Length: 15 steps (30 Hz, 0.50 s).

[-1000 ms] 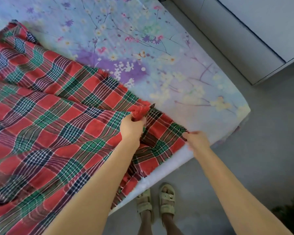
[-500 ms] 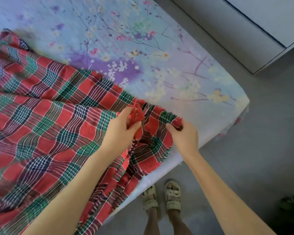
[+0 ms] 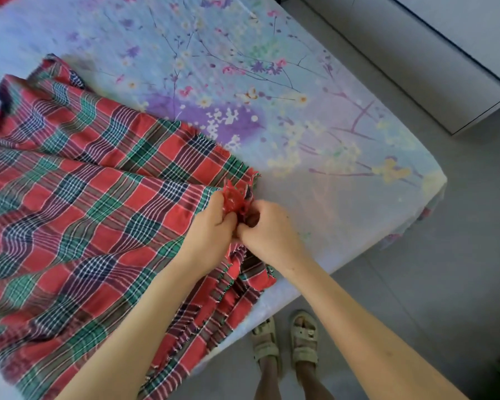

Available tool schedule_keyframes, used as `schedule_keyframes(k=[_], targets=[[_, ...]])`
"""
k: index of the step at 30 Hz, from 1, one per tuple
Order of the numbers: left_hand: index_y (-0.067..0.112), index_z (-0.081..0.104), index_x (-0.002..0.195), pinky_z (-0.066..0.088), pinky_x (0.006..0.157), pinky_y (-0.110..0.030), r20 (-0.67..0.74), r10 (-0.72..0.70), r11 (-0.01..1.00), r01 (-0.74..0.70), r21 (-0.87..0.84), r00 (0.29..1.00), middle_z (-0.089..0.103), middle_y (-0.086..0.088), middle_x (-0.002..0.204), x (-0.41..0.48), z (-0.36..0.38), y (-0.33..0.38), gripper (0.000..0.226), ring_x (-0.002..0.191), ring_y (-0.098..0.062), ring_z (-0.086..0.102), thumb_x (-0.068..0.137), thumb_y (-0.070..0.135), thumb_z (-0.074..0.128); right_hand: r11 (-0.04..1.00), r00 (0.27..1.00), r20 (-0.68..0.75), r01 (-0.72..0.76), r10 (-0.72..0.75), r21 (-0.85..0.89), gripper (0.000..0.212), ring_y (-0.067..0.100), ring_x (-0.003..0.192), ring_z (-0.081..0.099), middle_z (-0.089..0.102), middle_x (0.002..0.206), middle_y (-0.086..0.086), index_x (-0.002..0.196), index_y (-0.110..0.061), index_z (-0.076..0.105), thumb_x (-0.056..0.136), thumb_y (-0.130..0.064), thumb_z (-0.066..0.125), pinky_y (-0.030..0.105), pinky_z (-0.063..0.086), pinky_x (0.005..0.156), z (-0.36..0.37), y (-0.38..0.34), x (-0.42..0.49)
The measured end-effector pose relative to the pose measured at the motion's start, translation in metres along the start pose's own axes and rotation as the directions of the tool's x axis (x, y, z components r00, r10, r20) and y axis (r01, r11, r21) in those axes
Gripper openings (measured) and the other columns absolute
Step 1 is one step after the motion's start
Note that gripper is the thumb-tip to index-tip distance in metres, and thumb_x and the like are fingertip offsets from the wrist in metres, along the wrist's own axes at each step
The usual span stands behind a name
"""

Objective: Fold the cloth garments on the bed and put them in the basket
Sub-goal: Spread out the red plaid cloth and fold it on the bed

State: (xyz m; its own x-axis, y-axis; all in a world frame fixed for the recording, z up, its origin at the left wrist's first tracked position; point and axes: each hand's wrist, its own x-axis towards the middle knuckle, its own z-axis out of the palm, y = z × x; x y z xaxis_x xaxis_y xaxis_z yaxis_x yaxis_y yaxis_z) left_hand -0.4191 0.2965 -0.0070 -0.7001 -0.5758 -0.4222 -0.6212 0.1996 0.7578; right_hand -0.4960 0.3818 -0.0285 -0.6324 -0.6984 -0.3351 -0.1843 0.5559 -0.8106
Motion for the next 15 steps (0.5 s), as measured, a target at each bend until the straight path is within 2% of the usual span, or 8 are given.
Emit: schedule_keyframes(k=[3,5,7,9,10,12,13,15], targets=[[0.014,0.042,0.124,0.049,0.082,-0.053,0.034,0.015,0.994,-0.018,0.110,0.999,0.064,-0.017,0.100,0.006,-0.003,0.008,0.028,0.089,-0.036,0.061,0.097,0.011,0.038,0.992,0.995,0.039,0.100,-0.097,-0.083,0.017,0.019,0.051,0.048,0.050,0.059,0.003,0.067,-0.010,0.049,0.076,-0.018,0.060,0.025,0.029,0.045,0.004,0.000,0.004],[0.017,0.039,0.129,0.051,0.079,-0.045,0.043,0.029,0.988,-0.035,0.151,0.999,0.063,-0.013,0.101,0.008,-0.007,0.014,0.029,0.082,-0.031,0.061,0.099,0.018,0.036,0.982,0.991,0.016,0.134,-0.133,-0.130,0.024,0.012,0.049,0.043,0.046,0.057,-0.003,0.064,-0.015,0.045,0.079,-0.023,0.062,0.021,0.023,0.044,0.006,0.000,0.006],[0.018,0.038,0.130,0.049,0.076,-0.043,0.057,0.047,0.986,-0.055,0.156,0.997,0.065,-0.014,0.101,0.009,-0.009,0.017,0.030,0.076,-0.028,0.060,0.101,0.027,0.034,0.990,0.992,-0.044,0.111,-0.115,-0.089,0.031,0.007,0.046,0.037,0.041,0.053,-0.007,0.060,-0.019,0.041,0.082,-0.021,0.062,0.019,0.021,0.043,0.005,0.001,0.009],[0.022,0.039,0.129,0.050,0.081,-0.048,0.051,0.053,0.991,-0.059,0.117,0.997,0.067,-0.020,0.100,0.006,-0.012,0.011,0.031,0.082,-0.035,0.063,0.100,0.033,0.035,0.997,0.997,-0.048,0.064,-0.062,0.053,0.024,0.010,0.046,0.043,0.049,0.052,-0.004,0.062,-0.013,0.052,0.084,-0.014,0.063,0.020,0.028,0.043,0.002,0.000,0.009],[0.026,0.042,0.124,0.050,0.084,-0.051,0.032,0.044,0.998,-0.046,0.051,0.999,0.067,-0.021,0.098,0.005,-0.012,0.006,0.028,0.086,-0.038,0.064,0.099,0.036,0.039,0.992,0.999,-0.047,0.032,-0.026,0.122,0.015,0.013,0.049,0.049,0.056,0.056,0.001,0.068,-0.008,0.061,0.083,-0.012,0.065,0.021,0.034,0.046,-0.001,0.000,0.010],[0.031,0.049,0.109,0.051,0.084,-0.052,-0.070,0.002,0.995,-0.009,-0.101,0.998,0.069,-0.016,0.093,-0.003,-0.011,-0.011,0.018,0.087,-0.037,0.064,0.092,0.036,0.050,0.961,0.992,-0.078,-0.073,0.097,0.266,0.009,0.017,0.058,0.056,0.062,0.064,0.010,0.076,-0.002,0.067,0.079,-0.010,0.067,0.029,0.044,0.057,-0.003,0.006,0.015],[0.028,0.052,0.103,0.052,0.082,-0.047,-0.148,-0.016,0.995,0.000,-0.103,0.989,0.069,-0.010,0.088,-0.011,-0.007,-0.023,0.015,0.085,-0.033,0.064,0.090,0.033,0.056,0.931,0.979,-0.099,-0.137,0.181,0.339,0.012,0.019,0.060,0.055,0.061,0.066,0.012,0.076,0.002,0.066,0.076,-0.010,0.067,0.035,0.046,0.059,-0.004,0.012,0.019],[0.018,0.055,0.092,0.050,0.068,-0.034,-0.303,0.004,0.996,0.024,0.089,0.953,0.063,0.003,0.080,-0.030,0.003,-0.052,0.016,0.077,-0.021,0.060,0.085,0.030,0.063,0.872,0.943,-0.130,-0.222,0.306,0.436,0.025,0.021,0.062,0.052,0.055,0.068,0.012,0.083,0.012,0.061,0.072,-0.010,0.065,0.044,0.046,0.060,-0.010,0.021,0.027]])
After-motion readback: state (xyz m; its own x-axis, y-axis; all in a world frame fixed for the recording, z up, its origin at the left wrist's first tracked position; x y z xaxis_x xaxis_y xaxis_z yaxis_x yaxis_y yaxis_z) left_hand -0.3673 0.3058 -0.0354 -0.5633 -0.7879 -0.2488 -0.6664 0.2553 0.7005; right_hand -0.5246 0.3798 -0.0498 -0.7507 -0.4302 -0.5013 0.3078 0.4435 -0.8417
